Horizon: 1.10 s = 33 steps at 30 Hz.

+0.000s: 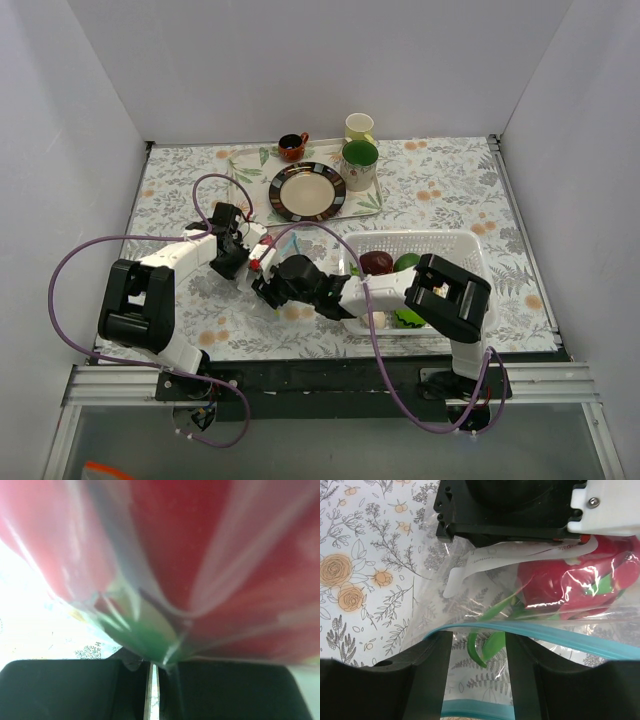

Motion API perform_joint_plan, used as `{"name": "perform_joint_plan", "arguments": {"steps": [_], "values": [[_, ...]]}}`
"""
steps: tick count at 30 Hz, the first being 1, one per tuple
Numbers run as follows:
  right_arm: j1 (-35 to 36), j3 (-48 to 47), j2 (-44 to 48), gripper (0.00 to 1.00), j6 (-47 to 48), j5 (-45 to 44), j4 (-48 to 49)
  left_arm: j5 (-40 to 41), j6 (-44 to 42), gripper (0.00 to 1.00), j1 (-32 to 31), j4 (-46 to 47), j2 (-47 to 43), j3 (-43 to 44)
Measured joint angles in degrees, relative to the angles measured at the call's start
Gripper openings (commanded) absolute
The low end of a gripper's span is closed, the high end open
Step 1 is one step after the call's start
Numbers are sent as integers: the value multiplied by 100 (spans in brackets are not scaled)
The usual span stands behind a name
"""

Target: Open the zip-top bag and remove the fake food

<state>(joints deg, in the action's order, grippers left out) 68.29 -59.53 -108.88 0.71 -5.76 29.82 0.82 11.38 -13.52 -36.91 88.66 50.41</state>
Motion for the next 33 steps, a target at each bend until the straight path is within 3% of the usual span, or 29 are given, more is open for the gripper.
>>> {"name": "perform_joint_plan", "arguments": {"steps": [13,16,23,33], "values": [[-2,-409,-535,47,142,-306,-109,4,-4,0,0,-61,-4,2],[-2,-577,-708,37,251,-431,-232,2,-4,0,0,-90,-4,2],[-11,-723,-846,1,251,-610,-310,9,-7,0,0,-153,-52,-13],[-72,-181,-184,1,26,-752,-505,-17,-48,0,-31,-195,-109,-46]]}}
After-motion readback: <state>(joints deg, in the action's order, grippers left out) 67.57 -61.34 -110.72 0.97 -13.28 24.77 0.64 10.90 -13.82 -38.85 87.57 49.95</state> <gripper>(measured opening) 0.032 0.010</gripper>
